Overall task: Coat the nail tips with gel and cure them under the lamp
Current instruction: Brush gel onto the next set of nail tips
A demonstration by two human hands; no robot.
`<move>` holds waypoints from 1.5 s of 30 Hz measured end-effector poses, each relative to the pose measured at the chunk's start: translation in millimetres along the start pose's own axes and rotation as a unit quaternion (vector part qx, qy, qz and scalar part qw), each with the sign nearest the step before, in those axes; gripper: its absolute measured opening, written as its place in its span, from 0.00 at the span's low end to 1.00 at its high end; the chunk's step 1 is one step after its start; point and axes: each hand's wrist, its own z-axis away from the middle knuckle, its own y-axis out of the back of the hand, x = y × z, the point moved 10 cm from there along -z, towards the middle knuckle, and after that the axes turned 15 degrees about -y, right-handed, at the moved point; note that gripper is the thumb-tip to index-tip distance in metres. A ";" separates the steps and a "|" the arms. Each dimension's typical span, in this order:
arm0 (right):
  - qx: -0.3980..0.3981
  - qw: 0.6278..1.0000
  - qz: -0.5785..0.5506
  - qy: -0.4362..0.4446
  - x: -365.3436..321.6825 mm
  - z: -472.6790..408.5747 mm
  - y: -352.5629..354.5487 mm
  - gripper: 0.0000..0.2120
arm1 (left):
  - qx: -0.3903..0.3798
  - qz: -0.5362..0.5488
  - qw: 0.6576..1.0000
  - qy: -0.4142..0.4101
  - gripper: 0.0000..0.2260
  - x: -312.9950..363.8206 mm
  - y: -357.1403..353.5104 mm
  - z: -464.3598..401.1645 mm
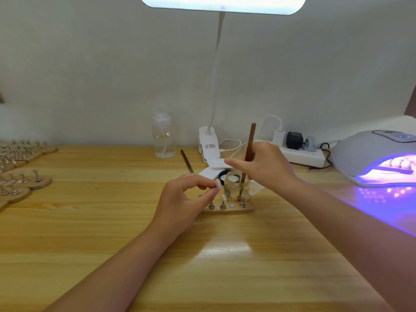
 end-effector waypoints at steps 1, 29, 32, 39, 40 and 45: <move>0.000 1.000 -0.003 0.001 -0.2 0.6 0.7 0.20 | 0.000 0.001 1.000 0.002 0.10 -0.2 -0.2 0.2; 0.134 0.882 -0.446 -0.069 56.1 33.4 53.7 0.16 | -0.008 -0.014 1.000 0.003 0.09 -2.1 -2.2 0.0; 0.102 0.891 -0.442 0.017 33.7 53.1 43.9 0.14 | -0.014 -0.019 1.000 -0.001 0.08 -2.5 -3.2 0.2; 0.072 0.921 -0.374 0.082 10.8 68.0 34.9 0.12 | -0.015 -0.030 0.999 0.005 0.08 -3.6 -3.5 -0.1; 0.064 0.917 -0.386 0.080 11.1 68.9 33.0 0.14 | -0.016 -0.033 0.999 0.006 0.08 -3.9 -3.7 -0.1; 0.050 0.913 -0.388 0.112 1.1 75.4 24.4 0.14 | -0.014 -0.039 0.999 0.006 0.08 -3.8 -3.9 -0.3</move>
